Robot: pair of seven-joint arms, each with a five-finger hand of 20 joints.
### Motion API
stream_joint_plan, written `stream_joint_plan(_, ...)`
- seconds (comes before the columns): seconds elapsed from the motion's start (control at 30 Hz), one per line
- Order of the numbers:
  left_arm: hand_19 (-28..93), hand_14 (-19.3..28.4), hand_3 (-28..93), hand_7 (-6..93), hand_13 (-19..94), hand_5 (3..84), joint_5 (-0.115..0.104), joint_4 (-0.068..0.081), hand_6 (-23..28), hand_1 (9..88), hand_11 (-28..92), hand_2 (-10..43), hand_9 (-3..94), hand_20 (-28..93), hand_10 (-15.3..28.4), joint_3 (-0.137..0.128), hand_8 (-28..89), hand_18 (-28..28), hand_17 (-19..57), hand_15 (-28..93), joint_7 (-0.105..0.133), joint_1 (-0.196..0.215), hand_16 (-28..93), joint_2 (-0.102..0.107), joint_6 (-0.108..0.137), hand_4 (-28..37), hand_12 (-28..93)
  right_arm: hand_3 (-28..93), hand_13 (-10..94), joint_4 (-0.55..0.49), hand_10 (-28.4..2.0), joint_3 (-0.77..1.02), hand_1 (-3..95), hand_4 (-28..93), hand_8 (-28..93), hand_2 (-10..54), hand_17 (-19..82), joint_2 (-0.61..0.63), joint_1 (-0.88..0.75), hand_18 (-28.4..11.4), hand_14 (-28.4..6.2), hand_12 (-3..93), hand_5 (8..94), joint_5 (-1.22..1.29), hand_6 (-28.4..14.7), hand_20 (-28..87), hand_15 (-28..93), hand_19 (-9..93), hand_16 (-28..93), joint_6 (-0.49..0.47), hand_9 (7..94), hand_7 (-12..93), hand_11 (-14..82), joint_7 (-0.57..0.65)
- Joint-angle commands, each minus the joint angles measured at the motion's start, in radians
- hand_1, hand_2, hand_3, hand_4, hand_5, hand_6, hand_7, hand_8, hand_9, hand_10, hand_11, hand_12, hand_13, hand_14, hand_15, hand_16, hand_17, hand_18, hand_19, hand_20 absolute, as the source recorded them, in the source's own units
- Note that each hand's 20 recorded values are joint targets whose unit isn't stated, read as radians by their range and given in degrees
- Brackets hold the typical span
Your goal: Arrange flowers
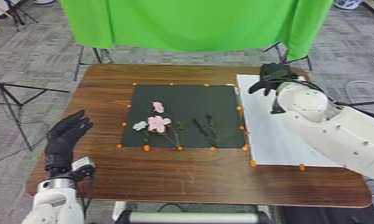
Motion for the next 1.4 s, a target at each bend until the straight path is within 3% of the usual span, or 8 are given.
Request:
stream_joint_plan(0.03,20,15.7,71,23.3,42,50.0,-0.005,-0.01,0.4,41.1,26,-8.9,47.7,21,12.0,0.0,-11,13.7,13.2,28,-0.002,0.022,-2,-0.011,0.012,-9.9,12,66,87,0.023,-14.3,0.034,25.5,-15,-8,-9.5,58,0.031,-0.047,-17.3,-6.8,21.2,65.9,-0.014,0.9,50,59,93,28,-0.045,79.8,14,20.3,0.03)
stream_joint_plan(0.4,21,15.8,71,23.1,42,50.0,-0.005,-0.013,0.4,41.1,26,-8.5,47.8,21,12.1,-0.001,-11,13.8,13.1,28,-0.003,0.025,-2,-0.013,0.013,-9.8,12,65,87,0.028,-14.3,0.103,26.4,-14,-8,-9.5,58,0.054,-0.12,-17.3,-6.8,21.3,65.8,0.0,1.0,50,58,93,28,-0.094,80.2,14,20.4,0.052)
stream_joint_plan(0.67,21,15.8,71,23.0,42,49.9,-0.002,-0.01,0.4,41.1,26,-8.5,47.7,21,12.2,0.003,-11,13.8,12.8,28,-0.008,0.018,-2,-0.012,0.005,-9.8,12,67,88,0.034,-13.4,0.144,30.2,-14,-8,-9.5,59,0.053,-0.18,-16.7,-5.9,21.1,64.8,0.051,0.5,50,58,93,28,-0.051,80.8,14,20.5,0.064)
stream_joint_plan(0.77,21,15.9,71,23.1,41,49.9,-0.003,-0.01,0.4,41.1,26,-8.5,47.8,21,12.2,0.003,-11,13.9,12.8,28,-0.009,0.019,-2,-0.013,0.004,-9.7,12,68,90,0.035,-12.2,0.134,38.4,-14,-8,-9.5,60,0.053,-0.2,-15.6,-5.0,20.4,65.2,0.095,0.3,50,57,93,28,0.014,82.7,15,20.2,0.054)
stream_joint_plan(0.83,21,15.9,71,23.0,41,49.9,-0.004,-0.009,0.4,41.1,26,-8.5,47.8,21,12.2,0.002,-11,13.9,12.7,28,-0.008,0.019,-2,-0.012,0.002,-9.8,12,65,92,0.036,-10.9,0.121,47.2,-16,3,-9.5,62,0.055,-0.211,-14.6,-4.3,23.5,68.1,0.079,0.0,50,57,93,28,0.069,85.2,17,18.5,0.041)
stream_joint_plan(0.93,21,16.0,71,22.9,41,49.9,-0.005,-0.011,0.5,41.1,26,-8.4,47.7,21,12.2,0.0,-11,13.9,12.7,28,-0.007,0.022,-2,-0.011,0.004,-9.9,12,62,94,0.029,-9.5,0.111,54.9,-17,9,-9.5,64,0.057,-0.221,-13.8,-3.0,28.7,73.6,0.1,-0.2,50,57,93,29,0.139,89.0,18,14.7,0.02)
stream_joint_plan(1.23,21,16.0,71,22.6,41,50.0,-0.005,-0.01,0.6,40.8,26,-7.8,47.8,21,12.2,-0.004,-10,14.0,12.6,28,-0.011,0.021,-2,-0.007,0.001,-9.7,12,63,94,-0.09,-9.6,0.126,58.1,-18,9,-9.2,66,0.091,-0.198,-13.9,-2.7,29.3,78.2,0.069,-0.5,53,59,93,28,0.263,91.2,20,15.7,-0.019)
stream_joint_plan(1.4,21,16.1,71,22.5,41,50.0,-0.004,-0.012,0.6,40.7,26,-7.7,47.8,21,12.3,-0.01,-10,14.0,12.5,28,-0.012,0.026,-2,-0.007,0.002,-9.6,12,63,94,-0.19,-9.4,0.063,58.0,-18,9,-9.4,66,0.069,-0.093,-13.9,-2.7,29.4,78.4,0.076,-0.3,53,59,93,27,0.304,91.4,20,15.5,-0.051)
